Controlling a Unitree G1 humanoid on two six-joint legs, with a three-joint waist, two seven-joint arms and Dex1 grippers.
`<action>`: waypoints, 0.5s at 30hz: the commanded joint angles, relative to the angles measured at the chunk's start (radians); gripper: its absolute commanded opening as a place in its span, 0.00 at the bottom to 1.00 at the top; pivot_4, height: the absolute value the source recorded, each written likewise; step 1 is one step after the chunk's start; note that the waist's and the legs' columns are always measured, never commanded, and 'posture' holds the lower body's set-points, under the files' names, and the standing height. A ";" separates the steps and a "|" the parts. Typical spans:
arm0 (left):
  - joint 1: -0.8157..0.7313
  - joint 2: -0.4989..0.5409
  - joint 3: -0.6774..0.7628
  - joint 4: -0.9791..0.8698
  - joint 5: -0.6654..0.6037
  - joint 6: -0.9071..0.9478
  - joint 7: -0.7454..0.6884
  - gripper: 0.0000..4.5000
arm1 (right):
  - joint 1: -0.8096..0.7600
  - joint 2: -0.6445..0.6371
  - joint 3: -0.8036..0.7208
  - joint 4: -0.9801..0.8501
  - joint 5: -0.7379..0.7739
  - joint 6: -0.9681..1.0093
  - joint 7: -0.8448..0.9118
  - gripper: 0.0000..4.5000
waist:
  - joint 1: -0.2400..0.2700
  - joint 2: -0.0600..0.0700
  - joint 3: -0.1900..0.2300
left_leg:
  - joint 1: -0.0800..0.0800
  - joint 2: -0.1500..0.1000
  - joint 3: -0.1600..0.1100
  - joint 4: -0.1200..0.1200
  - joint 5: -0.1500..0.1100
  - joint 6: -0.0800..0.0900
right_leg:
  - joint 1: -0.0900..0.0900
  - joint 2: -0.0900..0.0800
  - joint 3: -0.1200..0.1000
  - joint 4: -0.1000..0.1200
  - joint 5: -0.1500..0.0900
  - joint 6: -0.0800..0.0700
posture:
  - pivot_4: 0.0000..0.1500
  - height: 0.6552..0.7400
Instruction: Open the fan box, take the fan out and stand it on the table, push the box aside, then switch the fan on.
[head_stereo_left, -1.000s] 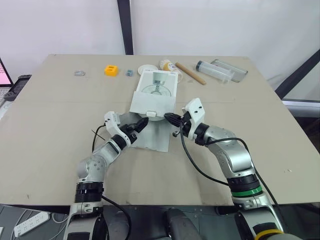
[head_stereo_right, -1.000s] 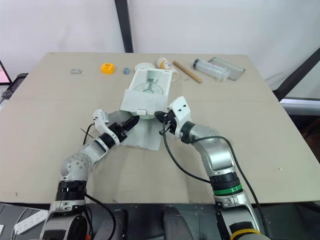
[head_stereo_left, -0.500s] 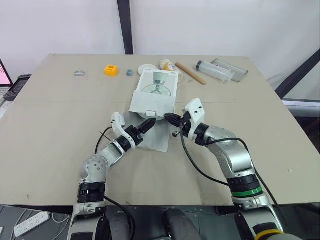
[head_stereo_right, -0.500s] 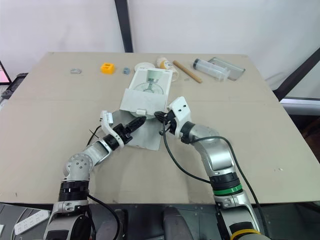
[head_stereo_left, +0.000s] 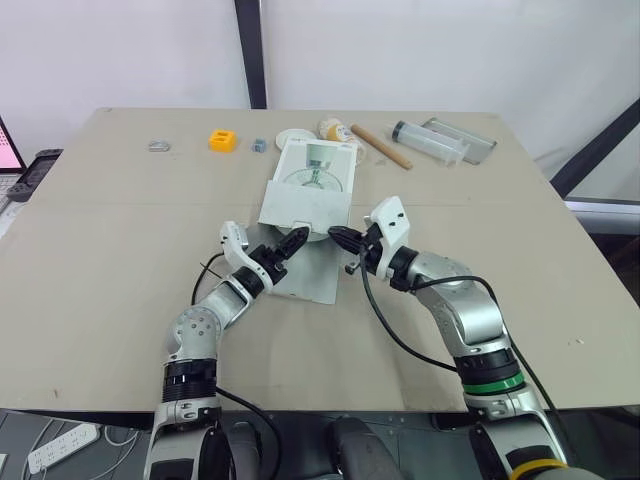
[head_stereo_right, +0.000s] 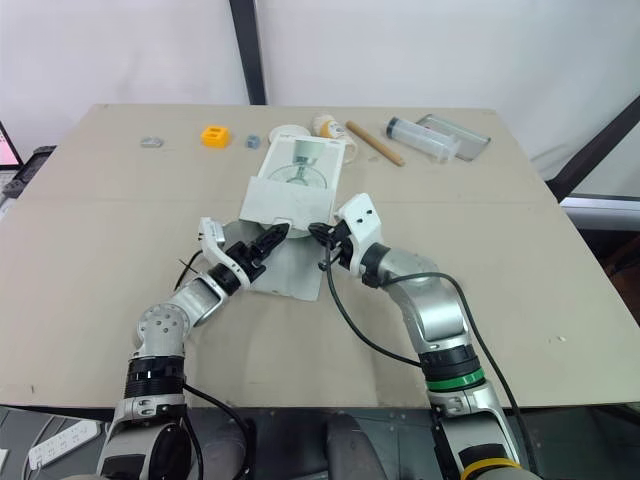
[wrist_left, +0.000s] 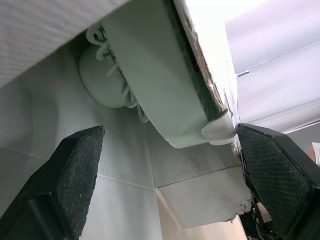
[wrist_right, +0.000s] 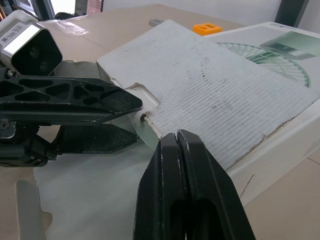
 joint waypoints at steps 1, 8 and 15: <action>0.016 0.018 -0.011 -0.043 -0.004 0.015 -0.020 0.99 | 0.011 -0.003 -0.007 -0.029 0.001 0.006 -0.006 0.00 | 0.000 0.000 0.000 | 0.000 0.000 0.000 0.000 0.000 0.000 | 0.000 0.000 0.000 0.000 0.000 0.000 | 1.00 1.00; 0.049 0.052 -0.028 -0.073 -0.009 0.057 -0.040 0.99 | 0.011 -0.003 -0.004 -0.028 0.000 0.009 -0.005 0.00 | 0.000 0.000 0.000 | 0.000 0.000 0.000 0.000 0.000 0.000 | 0.000 0.000 0.000 0.000 0.000 0.000 | 1.00 1.00; 0.027 0.050 -0.027 -0.020 0.036 0.010 -0.028 0.99 | 0.007 -0.003 0.000 -0.023 -0.001 0.007 -0.001 0.00 | 0.000 0.000 0.000 | 0.000 0.000 0.000 0.000 0.000 0.000 | 0.000 0.000 0.000 0.000 0.000 0.000 | 1.00 1.00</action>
